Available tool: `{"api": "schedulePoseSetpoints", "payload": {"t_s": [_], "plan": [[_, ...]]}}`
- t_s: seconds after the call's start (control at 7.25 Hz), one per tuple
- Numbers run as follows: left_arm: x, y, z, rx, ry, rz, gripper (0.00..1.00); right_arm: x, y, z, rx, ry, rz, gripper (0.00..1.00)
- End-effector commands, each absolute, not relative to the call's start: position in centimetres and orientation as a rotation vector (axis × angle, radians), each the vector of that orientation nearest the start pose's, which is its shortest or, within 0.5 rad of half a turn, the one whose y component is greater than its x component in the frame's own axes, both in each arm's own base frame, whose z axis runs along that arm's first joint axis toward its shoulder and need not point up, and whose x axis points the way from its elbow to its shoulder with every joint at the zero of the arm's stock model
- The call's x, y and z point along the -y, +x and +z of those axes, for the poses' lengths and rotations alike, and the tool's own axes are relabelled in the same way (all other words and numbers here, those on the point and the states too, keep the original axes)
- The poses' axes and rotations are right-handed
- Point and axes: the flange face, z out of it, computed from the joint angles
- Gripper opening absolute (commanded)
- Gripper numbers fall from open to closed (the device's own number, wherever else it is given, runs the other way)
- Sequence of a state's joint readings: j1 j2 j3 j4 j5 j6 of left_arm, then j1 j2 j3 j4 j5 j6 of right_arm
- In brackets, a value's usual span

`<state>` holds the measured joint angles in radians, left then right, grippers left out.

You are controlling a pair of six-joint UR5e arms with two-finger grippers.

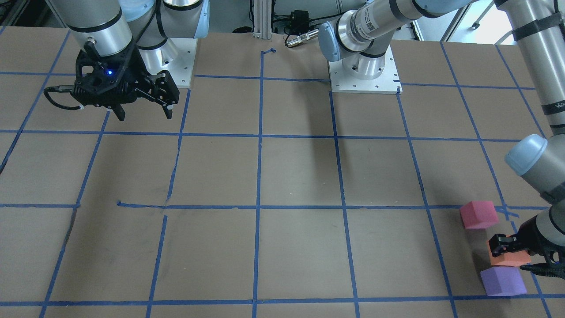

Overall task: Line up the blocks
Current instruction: 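Carry the orange block with the left gripper between the pink and purple blocks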

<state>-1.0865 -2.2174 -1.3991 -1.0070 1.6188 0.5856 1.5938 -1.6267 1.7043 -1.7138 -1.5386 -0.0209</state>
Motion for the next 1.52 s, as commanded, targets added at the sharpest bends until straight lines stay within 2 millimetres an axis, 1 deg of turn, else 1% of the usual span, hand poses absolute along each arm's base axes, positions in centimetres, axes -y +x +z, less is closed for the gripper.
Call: {"api": "schedulePoseSetpoints", "payload": {"t_s": [0.0, 0.28, 0.55, 0.83, 0.97, 1.1, 1.38], "plan": [[68.8, 21.7, 22.6, -3.101, 0.15, -0.07, 0.0, 47.0, 14.7, 46.3, -3.107, -0.068, -0.102, 1.0], [68.8, 22.0, 22.4, -3.092, 0.17, -0.064, 0.0, 47.0, 14.7, 46.3, -3.107, -0.068, -0.102, 1.0], [68.2, 21.7, 20.6, -3.113, 0.193, -0.021, 0.0, 47.0, 14.7, 46.3, -3.107, -0.071, -0.103, 1.0], [67.7, 21.9, 19.5, -3.117, 0.187, 0.002, 0.0, 47.0, 14.7, 46.3, -3.107, -0.073, -0.1, 1.0], [67.7, 22.2, 19.5, -3.118, 0.175, 0.002, 0.0, 47.1, 14.7, 46.4, -3.108, -0.076, -0.11, 1.0], [67.4, 23.0, 19.3, -3.124, 0.156, 0.002, 0.0, 47.1, 14.7, 46.4, -3.108, -0.076, -0.112, 1.0], [67.4, 23.3, 19.3, -3.126, 0.139, -0.004, 0.0, 47.1, 14.7, 46.4, -3.108, -0.076, -0.115, 1.0]]}}
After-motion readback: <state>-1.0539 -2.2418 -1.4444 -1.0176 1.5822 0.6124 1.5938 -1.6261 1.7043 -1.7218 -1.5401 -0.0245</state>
